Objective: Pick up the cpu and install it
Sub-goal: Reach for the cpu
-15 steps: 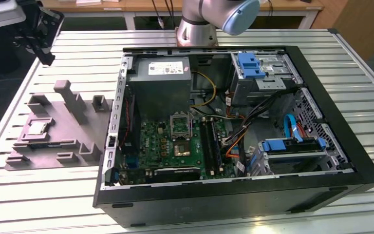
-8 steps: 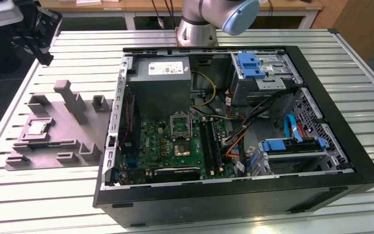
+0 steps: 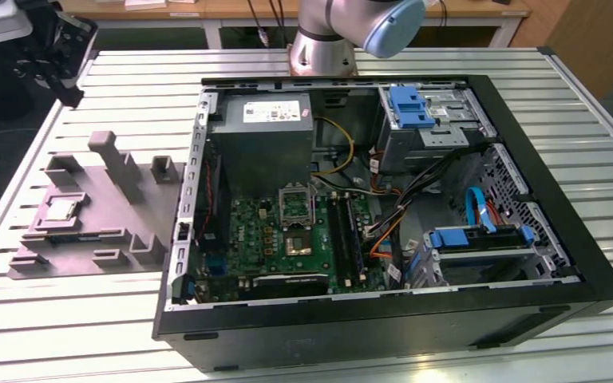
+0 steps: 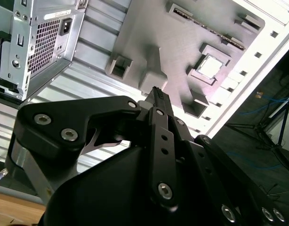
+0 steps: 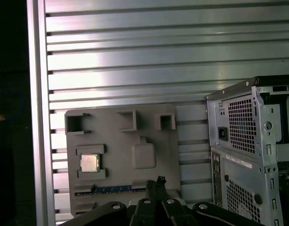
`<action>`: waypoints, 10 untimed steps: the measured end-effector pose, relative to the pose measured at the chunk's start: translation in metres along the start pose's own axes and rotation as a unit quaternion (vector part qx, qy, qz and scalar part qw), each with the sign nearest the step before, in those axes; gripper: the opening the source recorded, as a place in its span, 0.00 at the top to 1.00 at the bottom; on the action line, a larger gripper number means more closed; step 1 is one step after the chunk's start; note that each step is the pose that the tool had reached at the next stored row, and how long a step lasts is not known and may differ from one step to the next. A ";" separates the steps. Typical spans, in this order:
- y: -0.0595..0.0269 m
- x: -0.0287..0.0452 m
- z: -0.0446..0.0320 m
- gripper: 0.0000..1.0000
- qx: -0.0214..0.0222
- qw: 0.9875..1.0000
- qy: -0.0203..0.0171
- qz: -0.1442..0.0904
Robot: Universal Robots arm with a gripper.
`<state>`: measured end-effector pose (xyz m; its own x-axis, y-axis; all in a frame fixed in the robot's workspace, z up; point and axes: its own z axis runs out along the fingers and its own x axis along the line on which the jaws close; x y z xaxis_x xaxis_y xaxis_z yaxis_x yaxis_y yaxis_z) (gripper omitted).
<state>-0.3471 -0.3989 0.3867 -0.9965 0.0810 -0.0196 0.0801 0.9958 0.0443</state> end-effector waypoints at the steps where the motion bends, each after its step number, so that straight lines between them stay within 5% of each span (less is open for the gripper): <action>1: -0.0001 0.0010 0.0000 0.89 0.000 1.000 0.000 0.000; 10: -0.0010 0.0118 0.0000 0.89 0.000 1.000 0.000 0.000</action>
<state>-0.3589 -0.3989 0.3865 -0.9965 0.0810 -0.0193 0.0801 0.9958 0.0442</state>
